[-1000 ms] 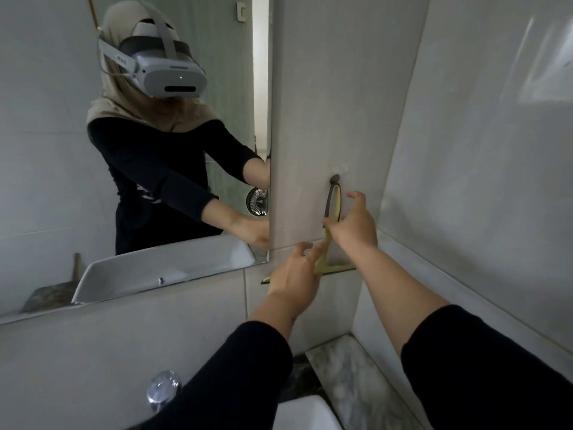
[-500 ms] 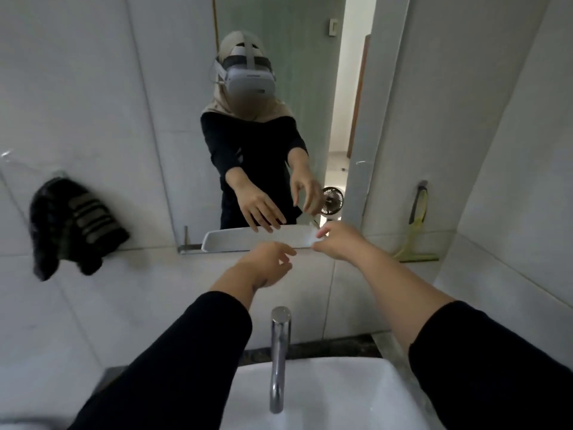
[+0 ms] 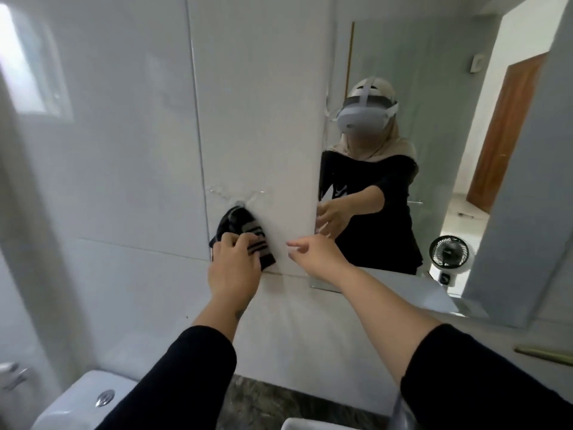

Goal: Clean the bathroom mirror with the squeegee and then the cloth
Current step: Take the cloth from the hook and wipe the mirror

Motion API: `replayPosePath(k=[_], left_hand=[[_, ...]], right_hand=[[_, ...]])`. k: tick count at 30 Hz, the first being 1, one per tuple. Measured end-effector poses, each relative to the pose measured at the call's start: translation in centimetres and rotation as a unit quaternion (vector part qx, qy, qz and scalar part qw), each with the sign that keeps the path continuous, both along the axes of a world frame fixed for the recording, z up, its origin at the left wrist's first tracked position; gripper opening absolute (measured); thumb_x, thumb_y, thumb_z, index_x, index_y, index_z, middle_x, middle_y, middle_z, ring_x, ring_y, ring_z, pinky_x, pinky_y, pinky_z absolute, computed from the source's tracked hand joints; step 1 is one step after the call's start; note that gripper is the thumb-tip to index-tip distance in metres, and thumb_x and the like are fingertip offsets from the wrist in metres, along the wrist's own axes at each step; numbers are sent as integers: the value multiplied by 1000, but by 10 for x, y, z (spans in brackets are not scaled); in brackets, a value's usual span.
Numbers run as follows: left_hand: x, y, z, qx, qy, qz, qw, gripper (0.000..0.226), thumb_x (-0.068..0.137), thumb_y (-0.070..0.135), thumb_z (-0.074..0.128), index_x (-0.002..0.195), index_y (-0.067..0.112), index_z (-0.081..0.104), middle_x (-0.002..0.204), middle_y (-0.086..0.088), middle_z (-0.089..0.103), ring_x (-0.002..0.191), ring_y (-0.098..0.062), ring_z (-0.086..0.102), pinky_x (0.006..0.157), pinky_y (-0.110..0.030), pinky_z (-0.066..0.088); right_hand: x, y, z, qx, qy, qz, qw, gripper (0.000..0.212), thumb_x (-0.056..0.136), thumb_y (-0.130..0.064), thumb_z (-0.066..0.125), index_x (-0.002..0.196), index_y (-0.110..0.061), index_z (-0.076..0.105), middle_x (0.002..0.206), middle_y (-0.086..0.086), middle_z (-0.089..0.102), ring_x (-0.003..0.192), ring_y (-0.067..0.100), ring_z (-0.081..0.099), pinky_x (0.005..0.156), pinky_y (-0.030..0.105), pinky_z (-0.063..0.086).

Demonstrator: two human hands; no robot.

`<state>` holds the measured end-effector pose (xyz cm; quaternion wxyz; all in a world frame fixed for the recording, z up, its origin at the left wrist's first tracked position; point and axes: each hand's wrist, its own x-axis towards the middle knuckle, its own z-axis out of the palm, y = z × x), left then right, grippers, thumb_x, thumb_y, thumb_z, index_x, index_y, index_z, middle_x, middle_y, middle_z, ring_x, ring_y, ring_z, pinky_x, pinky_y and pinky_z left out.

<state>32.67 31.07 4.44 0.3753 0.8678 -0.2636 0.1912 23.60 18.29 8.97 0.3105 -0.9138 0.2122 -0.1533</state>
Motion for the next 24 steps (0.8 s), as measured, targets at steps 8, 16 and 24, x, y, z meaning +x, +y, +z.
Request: replayPosePath(k=[8, 16, 24], left_hand=[[58, 14, -1, -82, 75, 29, 993, 54, 90, 43, 52, 139, 37, 33, 132, 0, 50, 120, -24, 47, 85, -40, 47], [74, 6, -2, -185, 134, -15, 973, 35, 84, 29, 62, 118, 36, 53, 110, 7, 63, 92, -14, 63, 80, -43, 55], [54, 13, 31, -261, 104, -105, 954, 30, 94, 15, 51, 121, 25, 55, 111, 4, 64, 98, -12, 62, 82, -28, 50]], right_hand=[[89, 26, 1, -60, -121, -6, 991, 43, 92, -27, 56, 134, -31, 52, 129, -3, 61, 118, 21, 56, 98, 31, 45], [125, 30, -12, 22, -147, -63, 987, 25, 87, -32, 62, 105, -14, 69, 105, 7, 71, 102, 26, 63, 84, 30, 48], [98, 36, 25, 122, -286, 18, 950, 12, 92, -23, 59, 100, -14, 59, 95, -4, 61, 93, 13, 59, 76, 19, 41]])
